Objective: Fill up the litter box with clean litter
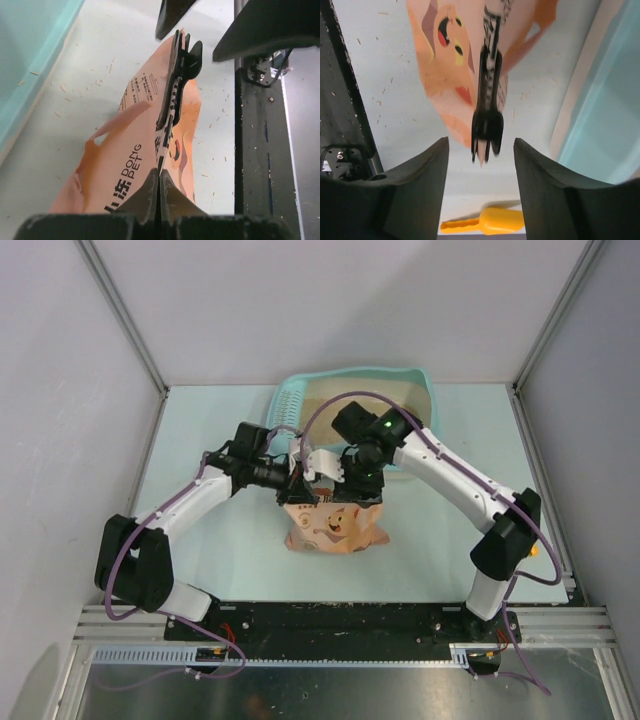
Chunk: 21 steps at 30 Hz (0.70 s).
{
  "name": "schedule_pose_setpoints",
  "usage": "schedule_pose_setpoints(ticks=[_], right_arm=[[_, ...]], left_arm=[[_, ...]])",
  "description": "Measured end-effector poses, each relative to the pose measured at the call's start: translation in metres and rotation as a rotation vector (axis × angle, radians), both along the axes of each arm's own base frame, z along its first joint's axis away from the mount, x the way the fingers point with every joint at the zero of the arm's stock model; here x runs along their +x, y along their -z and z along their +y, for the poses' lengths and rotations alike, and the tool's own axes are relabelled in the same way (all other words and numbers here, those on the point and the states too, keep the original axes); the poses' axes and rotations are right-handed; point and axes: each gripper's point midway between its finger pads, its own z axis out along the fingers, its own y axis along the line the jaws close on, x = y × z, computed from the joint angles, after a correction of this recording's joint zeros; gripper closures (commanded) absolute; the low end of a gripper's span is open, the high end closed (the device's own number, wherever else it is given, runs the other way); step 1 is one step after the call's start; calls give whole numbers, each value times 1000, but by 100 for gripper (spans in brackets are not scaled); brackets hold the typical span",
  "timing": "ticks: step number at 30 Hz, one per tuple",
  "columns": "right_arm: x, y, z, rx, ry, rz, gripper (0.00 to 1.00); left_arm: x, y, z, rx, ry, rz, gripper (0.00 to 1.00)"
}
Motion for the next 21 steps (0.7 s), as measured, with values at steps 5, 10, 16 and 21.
schedule_pose_setpoints(ticks=[5,10,16,21], right_arm=[[13,-24,-19,82,188,-14,0],[69,-58,-42,243,534,-193,0],[105,-70,-58,325,780,-286,0],[128,-82,-70,377,919,-362,0]], left_arm=[[11,-16,-4,-30,-4,-49,59],[21,-24,-4,-13,-33,-80,2],[47,-41,3,21,-114,-157,0],[65,-54,16,45,-193,-218,0]])
